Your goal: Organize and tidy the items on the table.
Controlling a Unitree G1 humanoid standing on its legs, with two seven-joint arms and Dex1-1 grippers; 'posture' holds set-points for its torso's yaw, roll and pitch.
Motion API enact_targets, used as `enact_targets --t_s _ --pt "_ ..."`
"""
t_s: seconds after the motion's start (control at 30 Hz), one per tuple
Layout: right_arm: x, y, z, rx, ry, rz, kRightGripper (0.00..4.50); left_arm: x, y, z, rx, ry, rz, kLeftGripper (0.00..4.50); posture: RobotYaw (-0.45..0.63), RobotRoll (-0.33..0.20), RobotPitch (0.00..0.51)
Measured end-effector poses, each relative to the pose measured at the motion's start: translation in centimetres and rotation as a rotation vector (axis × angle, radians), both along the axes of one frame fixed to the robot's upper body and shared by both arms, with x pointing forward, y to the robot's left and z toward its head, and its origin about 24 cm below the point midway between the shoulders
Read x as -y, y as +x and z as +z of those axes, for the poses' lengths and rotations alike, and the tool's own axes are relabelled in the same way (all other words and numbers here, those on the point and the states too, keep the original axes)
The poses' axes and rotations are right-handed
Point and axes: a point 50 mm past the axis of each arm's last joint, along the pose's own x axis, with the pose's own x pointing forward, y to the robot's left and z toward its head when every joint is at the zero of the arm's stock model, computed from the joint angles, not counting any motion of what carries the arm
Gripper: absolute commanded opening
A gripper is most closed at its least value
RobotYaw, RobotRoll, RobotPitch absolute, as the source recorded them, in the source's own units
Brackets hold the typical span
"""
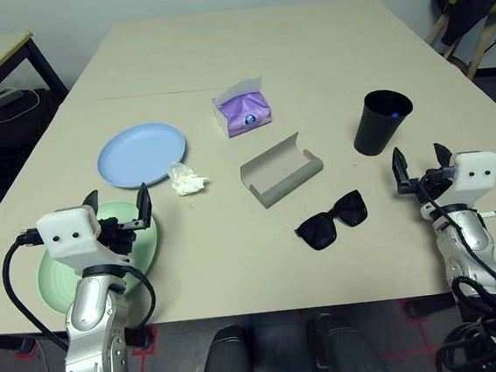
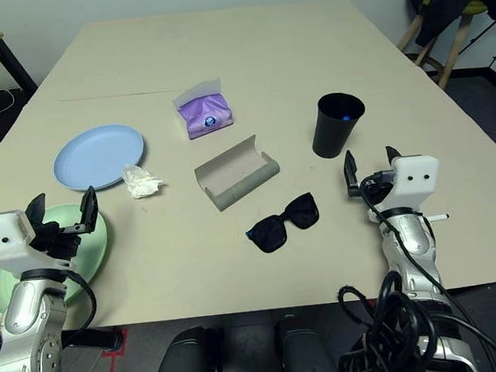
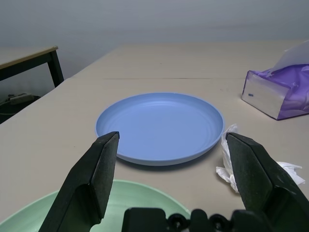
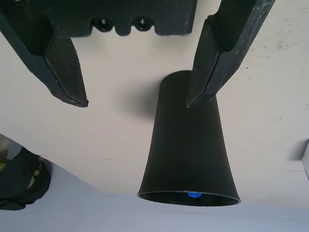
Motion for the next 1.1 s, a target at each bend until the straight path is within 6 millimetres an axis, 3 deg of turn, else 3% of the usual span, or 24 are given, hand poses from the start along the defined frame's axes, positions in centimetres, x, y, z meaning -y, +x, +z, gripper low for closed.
enact_targets --t_s 0.83,1.1 --pt "-0.04 0.05 0.06 0.002 0.000 0.002 4.48 -0.11 0.36 -0.44 -0.017 -0.009 0.000 4.50 0.12 0.000 0.080" --pt "-0.58 0.17 0.19 -0.006 -0.027 0.094 4.48 0.04 0.81 -0.02 0.003 -0.009 -0.007 4.50 0.11 0.000 0.079"
